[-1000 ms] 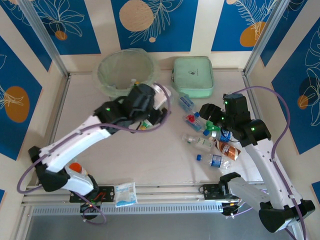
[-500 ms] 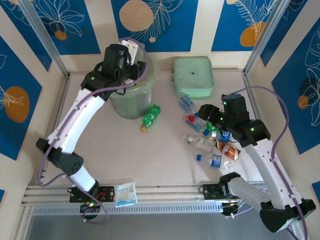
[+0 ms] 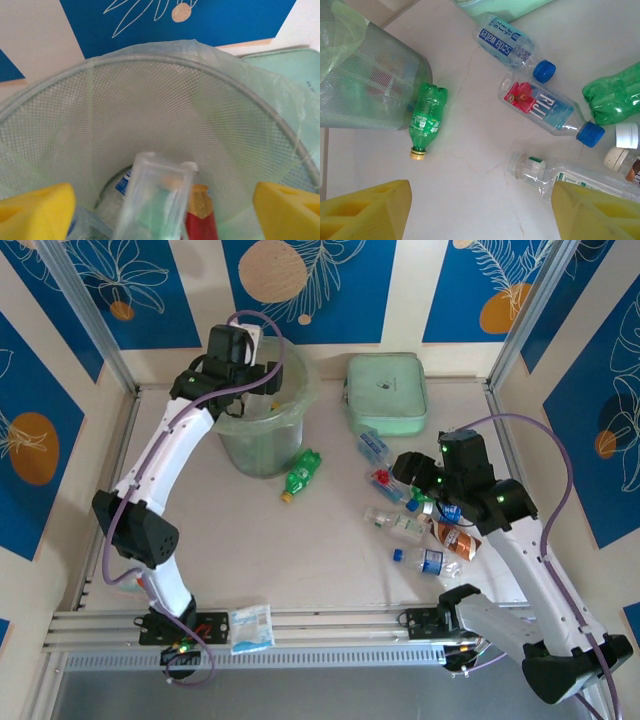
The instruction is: Put the plastic bottles in the bin
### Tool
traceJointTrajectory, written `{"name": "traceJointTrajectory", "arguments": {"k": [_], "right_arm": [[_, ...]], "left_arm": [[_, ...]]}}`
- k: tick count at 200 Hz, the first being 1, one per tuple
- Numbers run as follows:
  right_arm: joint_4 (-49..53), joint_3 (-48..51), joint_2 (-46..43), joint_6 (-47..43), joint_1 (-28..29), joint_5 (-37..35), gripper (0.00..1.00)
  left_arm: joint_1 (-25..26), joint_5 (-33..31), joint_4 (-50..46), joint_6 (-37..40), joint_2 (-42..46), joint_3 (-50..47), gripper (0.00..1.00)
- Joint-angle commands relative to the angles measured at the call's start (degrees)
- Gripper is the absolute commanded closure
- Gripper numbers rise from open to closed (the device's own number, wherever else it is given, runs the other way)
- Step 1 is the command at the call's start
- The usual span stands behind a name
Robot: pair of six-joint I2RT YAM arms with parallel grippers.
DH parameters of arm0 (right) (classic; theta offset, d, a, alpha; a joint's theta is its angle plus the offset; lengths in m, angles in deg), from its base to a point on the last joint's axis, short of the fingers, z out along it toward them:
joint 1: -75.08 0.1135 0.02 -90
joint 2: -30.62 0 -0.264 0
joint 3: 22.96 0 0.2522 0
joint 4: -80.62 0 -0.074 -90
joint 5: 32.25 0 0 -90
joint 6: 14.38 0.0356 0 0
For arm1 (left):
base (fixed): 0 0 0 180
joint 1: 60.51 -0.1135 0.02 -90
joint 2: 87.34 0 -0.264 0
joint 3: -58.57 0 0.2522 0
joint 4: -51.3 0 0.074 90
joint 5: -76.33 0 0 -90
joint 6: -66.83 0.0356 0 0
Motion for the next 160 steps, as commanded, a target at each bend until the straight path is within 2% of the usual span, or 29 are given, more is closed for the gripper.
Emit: {"name": "traceJointTrajectory", "arguments": {"k": [1, 34, 55, 108, 124, 144, 160], "right_arm": [[0.5, 0.4, -0.1, 0.3, 0.5, -0.9, 0.24], [0.6, 0.6, 0.0, -0.1, 0.5, -1.7, 0.24], [1.3, 0.7, 0.0, -0.5, 0.3, -2.5, 0.24], [4.4, 0.3, 1.0, -0.4, -2.8, -4.4, 0.21], [5.6, 0.6, 1.0, -0.2, -4.1, -4.8, 0.20], [7.0, 1.3, 0.9, 0.5, -6.5, -4.9, 0.21], [8.0, 2.0, 0.6, 1.8, -8.5, -5.0, 0.20]], "left_arm": [[-0.2, 1.2, 1.7, -0.9, 3.7, -0.9, 0.05], [0.3, 4.0, 1.5, -3.4, 8.8, -1.9, 0.05], [2.2, 6.1, 1.7, -5.5, 13.6, -5.8, 0.05], [17.7, 3.5, 0.2, -7.1, 24.8, -22.0, 0.05], [21.0, 6.0, 0.2, -10.3, 26.3, -27.1, 0.06], [24.9, 4.6, 0.5, -12.6, 28.0, -32.1, 0.06], [26.2, 3.9, 0.9, -13.7, 29.1, -34.9, 0.06]]}}
